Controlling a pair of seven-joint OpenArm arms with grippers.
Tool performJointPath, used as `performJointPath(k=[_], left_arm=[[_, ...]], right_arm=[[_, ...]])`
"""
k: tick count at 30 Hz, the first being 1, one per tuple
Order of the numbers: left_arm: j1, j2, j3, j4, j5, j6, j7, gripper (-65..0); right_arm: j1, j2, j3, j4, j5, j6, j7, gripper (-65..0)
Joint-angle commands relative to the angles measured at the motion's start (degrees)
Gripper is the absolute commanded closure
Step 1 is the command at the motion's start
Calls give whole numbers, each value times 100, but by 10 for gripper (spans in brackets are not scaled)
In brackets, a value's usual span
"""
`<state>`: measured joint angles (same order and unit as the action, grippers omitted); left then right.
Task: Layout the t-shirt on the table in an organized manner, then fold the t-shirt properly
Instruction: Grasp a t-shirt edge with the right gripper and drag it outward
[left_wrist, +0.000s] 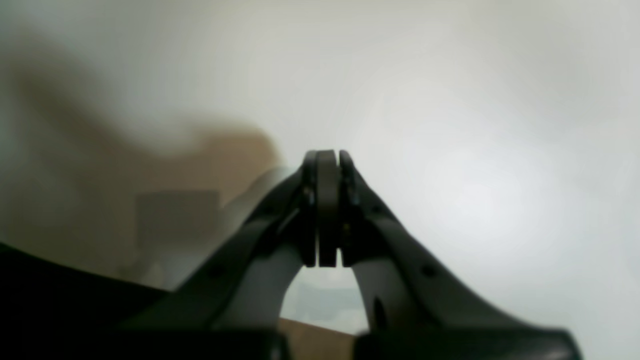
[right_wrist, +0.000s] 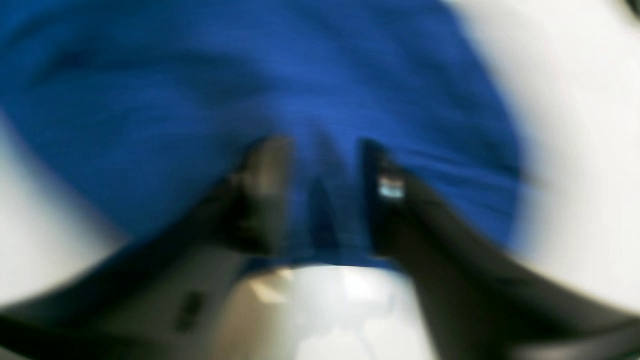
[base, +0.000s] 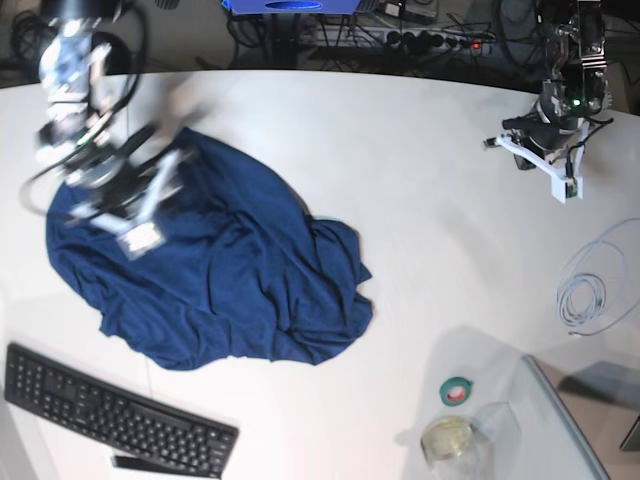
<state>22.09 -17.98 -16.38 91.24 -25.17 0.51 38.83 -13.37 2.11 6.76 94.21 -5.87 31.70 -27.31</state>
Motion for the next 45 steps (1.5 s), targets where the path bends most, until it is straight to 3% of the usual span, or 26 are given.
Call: performJointPath(k=[1,3,4,8,10,15,22,24,29,32,45], left_arm=[[-6,-70,-133,102,-28,-21,-89,0],[20,-70,-423,102,-28,-21,-89,0],[20,-70,-555,102,-28,-21,-89,0],[20,-70,-766,102,-28,-21,-89,0],[20,-70,-757,102,-28,-21,-98,0],[20,-44,-722,102,-28,-21,-98,0],[29,-44,-713,102,-28,-21,-98,0],[29,-44,-722,93,-28,-21,-98,0],[81,-44,-757,-170,-28,-21,-98,0],[90,-44,-757,-258,-28,-21,-98,0],[46,-44,-731,-249,-28,-21,-107,0]], right_arm=[[-13,92,-250,271,-59,-115,107,-401],[-206,75,-1024,359,-288,-414,116,-542],[-215,31,-1402,271,-508,-678,124,-564],[-101,4,-2474,-186,-1396,-1830,239,-531],[-74,4,-2782,-265,-1580,-2085,274,-528],[75,-136,-3283,-380,-1571,-2164,265,-524],[752,-576,-3274,-1479,-1571,-2164,265,-503],[893,-646,-3274,-1742,-1571,-2173,265,-425],[1077,-725,-3248,-2164,-1571,-2173,265,-95],[901,-734,-2870,-1962,-1571,-2173,265,-8],[-734,-541,-1516,1071,-1571,-2129,291,0]])
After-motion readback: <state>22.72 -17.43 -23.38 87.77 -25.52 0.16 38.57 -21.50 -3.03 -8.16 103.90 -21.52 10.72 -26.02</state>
